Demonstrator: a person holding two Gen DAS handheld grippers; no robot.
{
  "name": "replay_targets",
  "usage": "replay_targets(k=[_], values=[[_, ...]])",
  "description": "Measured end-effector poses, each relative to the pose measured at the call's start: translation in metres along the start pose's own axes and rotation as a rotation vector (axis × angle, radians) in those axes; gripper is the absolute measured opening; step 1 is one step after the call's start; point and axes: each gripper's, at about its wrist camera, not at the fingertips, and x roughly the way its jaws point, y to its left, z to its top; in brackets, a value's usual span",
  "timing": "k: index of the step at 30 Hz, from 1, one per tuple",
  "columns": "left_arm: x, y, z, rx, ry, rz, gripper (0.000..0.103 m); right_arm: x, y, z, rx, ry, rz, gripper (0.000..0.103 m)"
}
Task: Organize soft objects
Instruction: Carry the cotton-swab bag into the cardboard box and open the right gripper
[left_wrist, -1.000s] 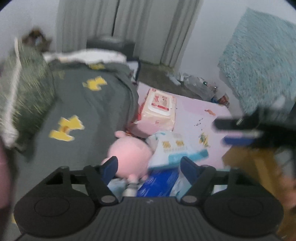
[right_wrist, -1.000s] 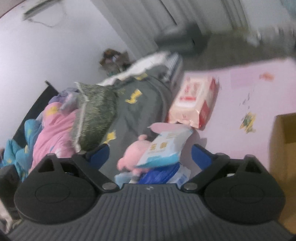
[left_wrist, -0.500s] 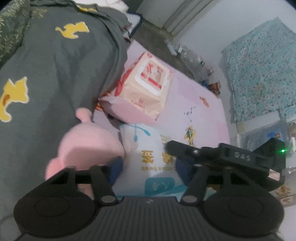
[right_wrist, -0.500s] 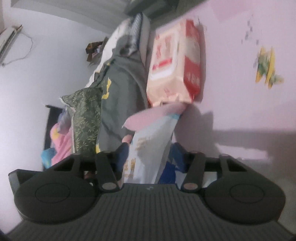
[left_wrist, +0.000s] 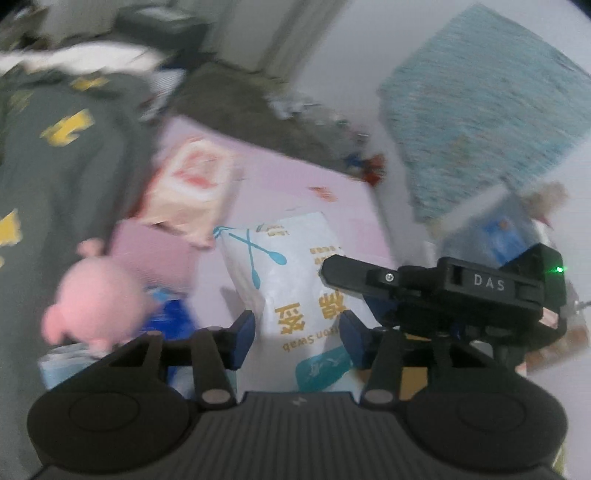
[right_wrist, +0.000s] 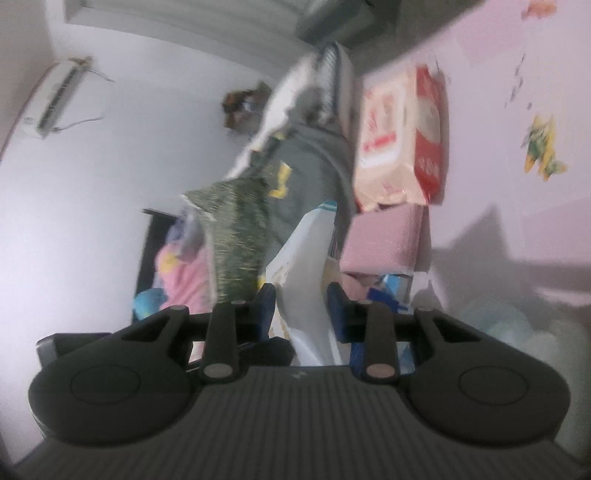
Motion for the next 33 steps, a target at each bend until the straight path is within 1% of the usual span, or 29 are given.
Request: replay_targets(k=[3,4,6,9,10,12,15,17,20,21,22,24,26,27,29,31,32,33], values=[[0.005,-0.053,-0.002,0.092,0.029,-0.074,0.057,-0.062,0.003,-0.008,-0.013,-0.078,0.031,0.03],[0.01,-0.071,-0.004,0.117,0.04,-0.1,0.057,-0.084,0.002,-0.011,-0.017,-0.107,0.033,0.03],[0.026,-0.102,-0.007,0.172,0.061,-0.127,0.058,-0.129,-0.006,-0.019,-0.03,-0.171,0.015,0.03],[0.063,-0.143,-0.014,0.232,0.107,-0.133,0.058,-0.177,-0.029,-0.027,-0.017,-0.241,-0.045,0.031],[0.077,-0.153,-0.015,0.246,0.128,-0.132,0.058,-0.189,-0.04,-0.028,0.006,-0.257,-0.061,0.031],[0.107,-0.17,-0.019,0.269,0.166,-0.107,0.058,-0.207,-0.065,-0.025,0.059,-0.286,-0.091,0.031],[0.15,-0.181,-0.023,0.291,0.211,-0.046,0.06,-0.215,-0.105,-0.013,0.123,-0.297,-0.119,0.032],[0.176,-0.181,-0.028,0.299,0.235,0.007,0.06,-0.208,-0.134,-0.005,0.165,-0.288,-0.123,0.032],[0.196,-0.167,-0.033,0.29,0.252,0.08,0.06,-0.188,-0.184,0.002,0.238,-0.258,-0.146,0.032],[0.198,-0.164,-0.034,0.285,0.252,0.085,0.059,-0.18,-0.2,0.002,0.266,-0.242,-0.169,0.032],[0.196,-0.162,-0.035,0.279,0.253,0.066,0.059,-0.172,-0.213,0.002,0.282,-0.22,-0.19,0.032],[0.187,-0.159,-0.034,0.272,0.252,0.038,0.061,-0.167,-0.23,0.0,0.307,-0.209,-0.228,0.032],[0.171,-0.16,-0.033,0.286,0.224,0.029,0.065,-0.172,-0.235,-0.001,0.32,-0.211,-0.222,0.032],[0.169,-0.159,-0.03,0.295,0.209,0.026,0.068,-0.175,-0.234,-0.002,0.313,-0.214,-0.229,0.032],[0.153,-0.158,-0.026,0.293,0.184,0.01,0.07,-0.182,-0.226,-0.004,0.29,-0.212,-0.267,0.032],[0.134,-0.153,-0.023,0.274,0.161,-0.017,0.075,-0.185,-0.22,-0.004,0.276,-0.204,-0.285,0.032],[0.135,-0.152,-0.018,0.265,0.151,-0.021,0.077,-0.182,-0.216,-0.004,0.271,-0.199,-0.292,0.032],[0.125,-0.147,-0.017,0.254,0.133,-0.024,0.079,-0.181,-0.215,-0.006,0.263,-0.191,-0.301,0.031]])
